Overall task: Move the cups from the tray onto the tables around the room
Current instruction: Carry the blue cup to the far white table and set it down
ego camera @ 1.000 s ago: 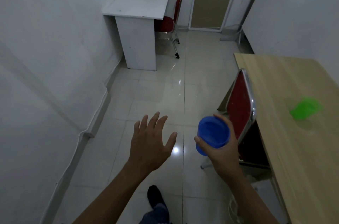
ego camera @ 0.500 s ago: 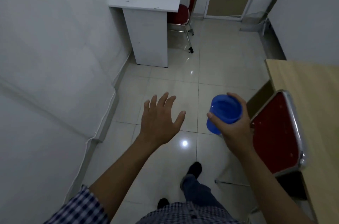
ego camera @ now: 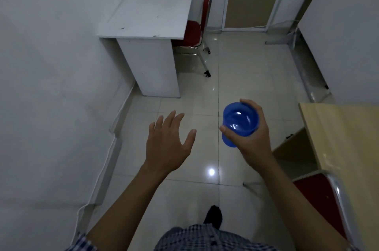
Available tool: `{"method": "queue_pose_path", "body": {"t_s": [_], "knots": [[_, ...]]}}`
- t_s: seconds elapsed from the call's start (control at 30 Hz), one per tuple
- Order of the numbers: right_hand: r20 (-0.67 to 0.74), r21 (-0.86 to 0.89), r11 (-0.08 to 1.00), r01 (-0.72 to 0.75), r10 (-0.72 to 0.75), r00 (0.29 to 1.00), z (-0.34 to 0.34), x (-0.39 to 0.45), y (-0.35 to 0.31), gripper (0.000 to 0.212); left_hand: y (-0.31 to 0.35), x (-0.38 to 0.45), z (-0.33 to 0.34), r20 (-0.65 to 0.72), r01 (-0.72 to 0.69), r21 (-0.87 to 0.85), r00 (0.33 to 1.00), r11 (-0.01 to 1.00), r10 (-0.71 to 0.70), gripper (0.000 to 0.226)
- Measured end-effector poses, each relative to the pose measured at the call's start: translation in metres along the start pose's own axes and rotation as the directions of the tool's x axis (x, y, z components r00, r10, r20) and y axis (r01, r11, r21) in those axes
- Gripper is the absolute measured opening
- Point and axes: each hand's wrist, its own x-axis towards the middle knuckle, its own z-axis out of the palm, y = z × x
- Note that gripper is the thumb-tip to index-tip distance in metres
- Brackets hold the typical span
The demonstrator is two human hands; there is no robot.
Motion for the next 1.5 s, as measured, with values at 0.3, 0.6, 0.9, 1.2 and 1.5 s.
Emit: {"method": "queue_pose_path", "body": {"t_s": [0.3, 0.6, 0.9, 1.2, 1.5], "knots": [[-0.02, -0.031, 0.999, -0.017, 0.016, 1.0, 0.001, 0.121, 0.03, 0.079, 0.018, 0.136, 0.003, -0.043, -0.028, -0.049, 0.999, 0.998, 0.026, 0.07], [-0.04, -0.041, 0.998, -0.04, 0.038, 0.998, 0.028, 0.269, 0.059, 0.081, 0.001, 0.305, 0.009, -0.073, -0.053, -0.081, 0.996, 0.995, 0.047, 0.072], [-0.06, -0.013, 0.999, -0.051, 0.05, 0.997, 0.064, 0.414, 0.074, 0.083, -0.016, 0.455, 0.0, -0.029, -0.05, -0.07, 0.998, 0.996, 0.048, 0.07], [0.008, 0.02, 0.999, -0.041, 0.041, 0.999, 0.066, 0.57, 0.116, 0.077, -0.011, 0.596, 0.019, -0.055, 0.012, -0.031, 0.998, 0.999, -0.013, 0.066], [0.126, 0.043, 0.999, -0.019, 0.013, 0.992, 0.044, 0.732, 0.14, 0.076, 0.029, 0.733, 0.032, -0.033, 0.144, -0.059, 0.989, 0.988, -0.146, 0.072]]}}
